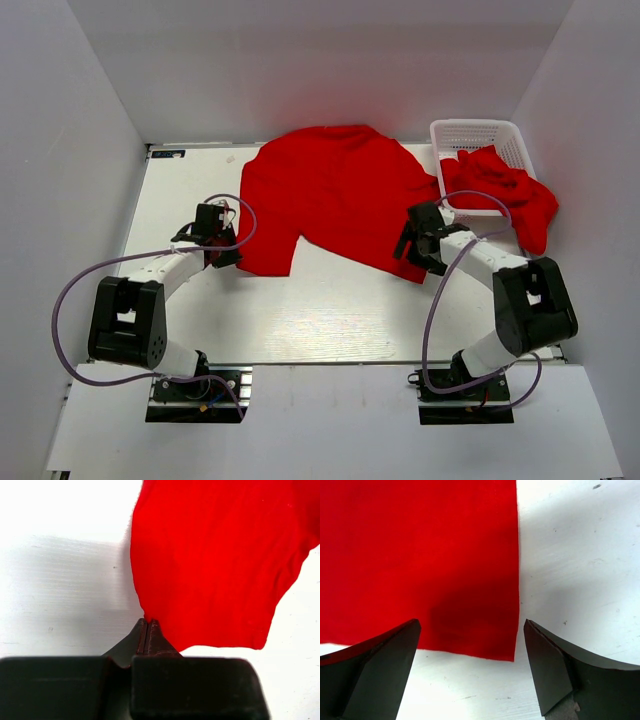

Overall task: Fold and stack the t-shirts
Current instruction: Flatten out the tshirt

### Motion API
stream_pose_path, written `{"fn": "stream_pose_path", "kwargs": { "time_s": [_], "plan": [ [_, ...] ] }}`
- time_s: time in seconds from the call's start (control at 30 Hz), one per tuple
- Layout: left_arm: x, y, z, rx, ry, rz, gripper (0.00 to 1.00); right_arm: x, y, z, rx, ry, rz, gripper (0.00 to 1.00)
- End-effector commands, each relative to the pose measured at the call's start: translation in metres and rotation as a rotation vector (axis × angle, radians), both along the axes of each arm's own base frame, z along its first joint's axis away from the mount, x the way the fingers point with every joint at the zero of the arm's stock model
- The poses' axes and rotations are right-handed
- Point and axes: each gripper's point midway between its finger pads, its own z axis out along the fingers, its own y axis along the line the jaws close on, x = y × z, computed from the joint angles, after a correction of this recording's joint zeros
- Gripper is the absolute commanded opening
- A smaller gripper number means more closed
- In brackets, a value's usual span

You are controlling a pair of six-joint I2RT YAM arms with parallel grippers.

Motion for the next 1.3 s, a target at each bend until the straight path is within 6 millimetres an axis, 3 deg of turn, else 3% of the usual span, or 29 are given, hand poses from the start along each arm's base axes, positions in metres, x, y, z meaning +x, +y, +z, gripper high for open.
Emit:
{"fn": "stream_pose_path", "kwargs": {
  "time_s": [0.0, 0.23, 0.33, 0.43, 0.53, 0.57, 0.6, 0.7, 0.8, 0.9, 0.93, 0.97, 1.0, 1.07, 1.1, 1.17, 1.2, 1.23, 1.27],
  "plan": [
    [-0.005, -0.003, 0.005, -0.009, -0.009, -0.021, 0.0, 0.001, -0.002, -0.011, -0.003, 0.007, -0.046, 0.89],
    [-0.003, -0.007, 0.004, -0.024, -0.01, -0.031, 0.0, -0.015, 0.002, -0.036, 0.033, 0.08, -0.061, 0.79],
    [-0.002, -0.008, 0.005, -0.033, -0.018, -0.037, 0.0, -0.023, 0.001, -0.042, 0.035, 0.106, -0.076, 0.66],
    [-0.005, -0.008, 0.002, -0.032, -0.009, -0.037, 0.0, -0.028, -0.002, -0.044, 0.033, 0.11, -0.088, 0.45],
    [-0.003, -0.01, 0.002, -0.039, -0.007, -0.042, 0.0, -0.026, -0.002, -0.038, 0.031, 0.089, -0.081, 0.23],
    [-0.003, -0.012, 0.003, -0.05, -0.006, -0.05, 0.0, -0.024, -0.002, -0.036, 0.028, 0.082, -0.061, 0.08],
    [-0.004, -0.015, 0.003, -0.061, -0.004, -0.058, 0.0, -0.022, 0.0, -0.033, 0.036, 0.07, -0.051, 0.0],
    [0.005, -0.019, 0.016, -0.08, -0.046, -0.068, 0.0, -0.01, 0.004, -0.018, 0.033, 0.023, -0.005, 0.0],
    [0.02, -0.022, 0.045, -0.092, -0.128, -0.084, 0.0, 0.012, 0.006, 0.013, 0.022, -0.082, 0.037, 0.0],
    [0.042, -0.022, 0.097, -0.093, -0.271, -0.075, 0.0, 0.034, 0.01, 0.051, 0.027, -0.214, 0.077, 0.0],
    [0.045, -0.023, 0.111, -0.098, -0.306, -0.075, 0.0, 0.042, 0.012, 0.074, 0.037, -0.296, 0.095, 0.0],
    [0.053, -0.022, 0.143, -0.094, -0.396, -0.075, 0.0, 0.05, 0.015, 0.093, 0.041, -0.346, 0.112, 0.0],
    [0.056, -0.019, 0.159, -0.089, -0.438, -0.064, 0.0, 0.055, 0.014, 0.117, 0.047, -0.42, 0.121, 0.0],
    [0.061, -0.009, 0.19, -0.071, -0.517, -0.024, 0.0, 0.062, 0.013, 0.143, 0.044, -0.499, 0.133, 0.0],
    [0.067, -0.005, 0.22, -0.065, -0.593, -0.003, 0.0, 0.069, 0.016, 0.173, 0.055, -0.576, 0.136, 0.0],
    [0.07, 0.006, 0.257, -0.041, -0.68, 0.049, 0.0, 0.076, 0.017, 0.212, 0.07, -0.676, 0.139, 0.0],
    [0.069, 0.009, 0.288, -0.033, -0.739, 0.056, 0.0, 0.079, 0.016, 0.232, 0.053, -0.718, 0.15, 0.0],
    [0.068, 0.012, 0.303, -0.02, -0.765, 0.066, 0.0, 0.081, 0.013, 0.254, 0.052, -0.764, 0.138, 0.0],
    [0.067, 0.019, 0.336, -0.004, -0.828, 0.095, 0.0, 0.082, 0.009, 0.266, 0.032, -0.791, 0.133, 0.0]
  ]
}}
